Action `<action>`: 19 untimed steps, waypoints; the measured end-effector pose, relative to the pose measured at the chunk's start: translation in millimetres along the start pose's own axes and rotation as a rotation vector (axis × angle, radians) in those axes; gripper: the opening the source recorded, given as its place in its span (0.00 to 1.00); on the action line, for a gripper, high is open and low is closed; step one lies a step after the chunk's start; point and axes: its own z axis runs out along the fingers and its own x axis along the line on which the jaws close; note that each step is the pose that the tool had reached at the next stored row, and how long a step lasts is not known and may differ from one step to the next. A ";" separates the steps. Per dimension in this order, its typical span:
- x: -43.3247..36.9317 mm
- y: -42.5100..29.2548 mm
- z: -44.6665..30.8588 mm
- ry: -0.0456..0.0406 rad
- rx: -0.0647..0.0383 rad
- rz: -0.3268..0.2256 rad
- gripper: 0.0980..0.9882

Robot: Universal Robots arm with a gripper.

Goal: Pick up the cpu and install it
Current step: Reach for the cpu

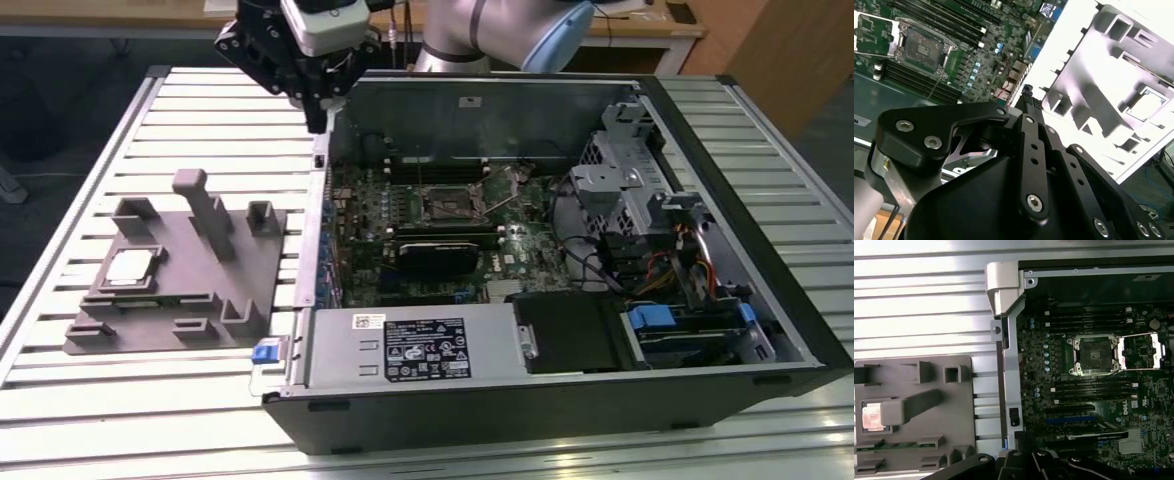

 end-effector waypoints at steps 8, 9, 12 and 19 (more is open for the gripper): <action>9.8 -0.8 0.4 0.0000 0.000 0.000 0.01; 11.1 -0.8 0.4 0.0001 0.000 0.000 0.01; 15.1 -1.2 0.5 0.0000 0.000 0.000 0.01; 24.3 -1.9 0.6 0.0000 0.000 0.000 0.01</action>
